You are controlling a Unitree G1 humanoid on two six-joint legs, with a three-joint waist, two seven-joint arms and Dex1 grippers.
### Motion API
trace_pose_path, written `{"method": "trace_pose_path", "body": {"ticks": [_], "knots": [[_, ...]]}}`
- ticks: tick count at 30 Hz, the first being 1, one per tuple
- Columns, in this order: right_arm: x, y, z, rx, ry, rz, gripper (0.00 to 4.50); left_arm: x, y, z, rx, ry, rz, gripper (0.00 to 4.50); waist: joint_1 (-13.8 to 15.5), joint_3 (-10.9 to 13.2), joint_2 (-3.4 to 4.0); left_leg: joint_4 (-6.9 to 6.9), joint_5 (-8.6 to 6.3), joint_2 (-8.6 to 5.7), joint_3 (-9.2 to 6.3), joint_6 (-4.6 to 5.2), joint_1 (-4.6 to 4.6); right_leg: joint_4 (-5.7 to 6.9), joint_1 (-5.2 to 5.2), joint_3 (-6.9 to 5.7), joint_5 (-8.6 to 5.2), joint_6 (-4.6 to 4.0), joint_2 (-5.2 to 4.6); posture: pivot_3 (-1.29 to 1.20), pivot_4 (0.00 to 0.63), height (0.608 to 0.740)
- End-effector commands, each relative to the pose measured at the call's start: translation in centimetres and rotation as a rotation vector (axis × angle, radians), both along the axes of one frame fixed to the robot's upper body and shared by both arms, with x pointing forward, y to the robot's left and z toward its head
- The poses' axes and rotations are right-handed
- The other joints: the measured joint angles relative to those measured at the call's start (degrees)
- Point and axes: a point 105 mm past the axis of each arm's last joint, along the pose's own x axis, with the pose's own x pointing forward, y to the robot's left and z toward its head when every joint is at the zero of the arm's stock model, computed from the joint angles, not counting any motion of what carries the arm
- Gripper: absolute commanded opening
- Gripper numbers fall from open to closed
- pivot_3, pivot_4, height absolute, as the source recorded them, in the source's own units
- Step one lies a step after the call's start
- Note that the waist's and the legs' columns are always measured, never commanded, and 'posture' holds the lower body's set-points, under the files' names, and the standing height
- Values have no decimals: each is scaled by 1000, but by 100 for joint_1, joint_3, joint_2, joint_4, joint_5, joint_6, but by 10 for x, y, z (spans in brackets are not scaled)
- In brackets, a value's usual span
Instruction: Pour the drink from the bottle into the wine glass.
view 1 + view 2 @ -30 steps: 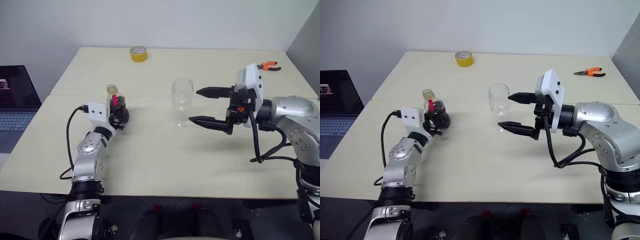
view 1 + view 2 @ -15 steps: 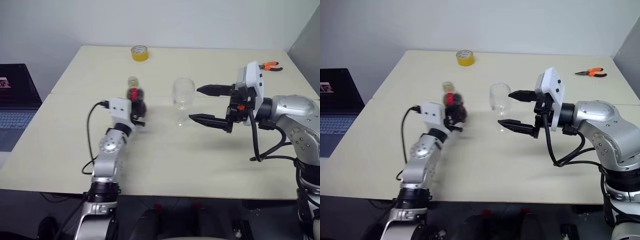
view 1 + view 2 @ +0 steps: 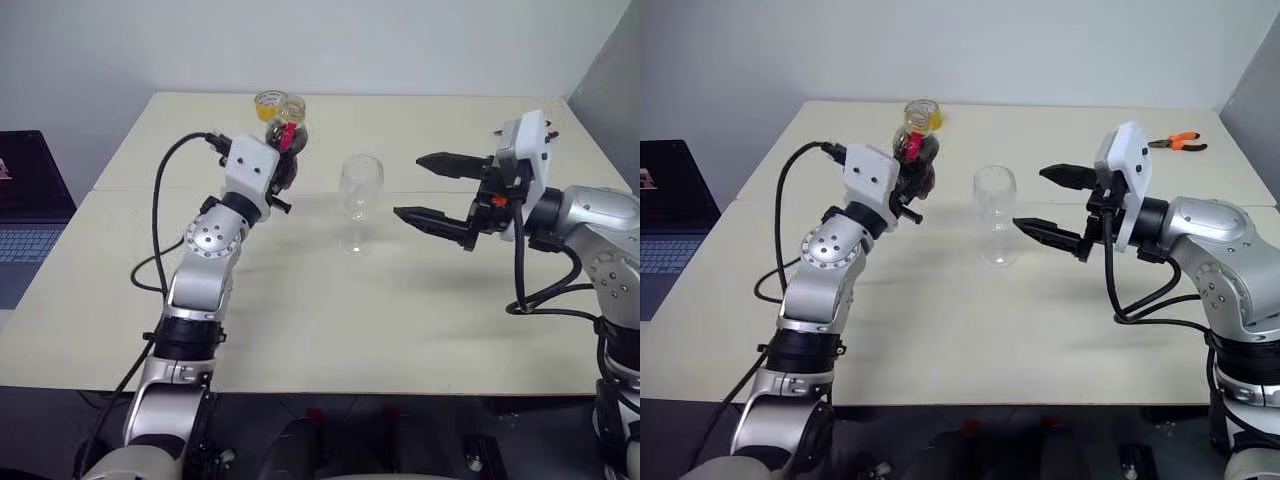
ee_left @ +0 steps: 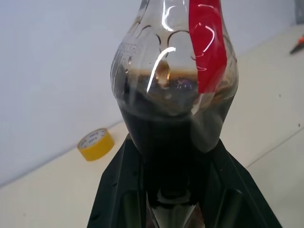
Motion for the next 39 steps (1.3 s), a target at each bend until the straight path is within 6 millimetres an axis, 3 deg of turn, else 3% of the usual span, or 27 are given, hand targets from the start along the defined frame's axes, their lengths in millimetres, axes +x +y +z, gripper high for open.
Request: {"method": "trace_pose_path", "body": {"ticks": [1, 8, 12, 31, 39], "knots": [[1, -10, 13, 39, -61, -48, 4500, -4, -10, 26, 136, -129, -36, 1147, -5, 1, 0, 0, 0, 0, 1, 0, 1, 1, 0, 1, 0, 0, 0, 0, 150, 740], [0, -16, 7, 61, -67, -75, 4500, -3, -22, 30, 389, -236, -49, 1147, -22, 1, 0, 0, 0, 1, -1, 0, -1, 1, -1, -1, 0, 0, 1, 0, 150, 740], [-1, -17, 4, 62, -59, -89, 4500, 1, -19, 31, 447, -280, -22, 1147, -43, 1, 0, -1, 0, 0, 0, 0, -1, 1, -1, 0, 0, 0, 0, 0, 150, 740], [-3, -22, 2, 63, -59, -130, 4500, 6, -15, 57, 649, -479, 11, 1147, -61, 1, 0, 1, 0, 0, -5, 0, -6, 3, -4, -6, 0, 0, 2, 0, 150, 740], [-2, -23, 2, 59, -58, -136, 4500, 6, -12, 59, 683, -496, 5, 1147, -67, 1, 0, 2, 0, 0, -7, 0, -8, 4, -5, -9, 0, 1, 2, 0, 150, 740]]}}
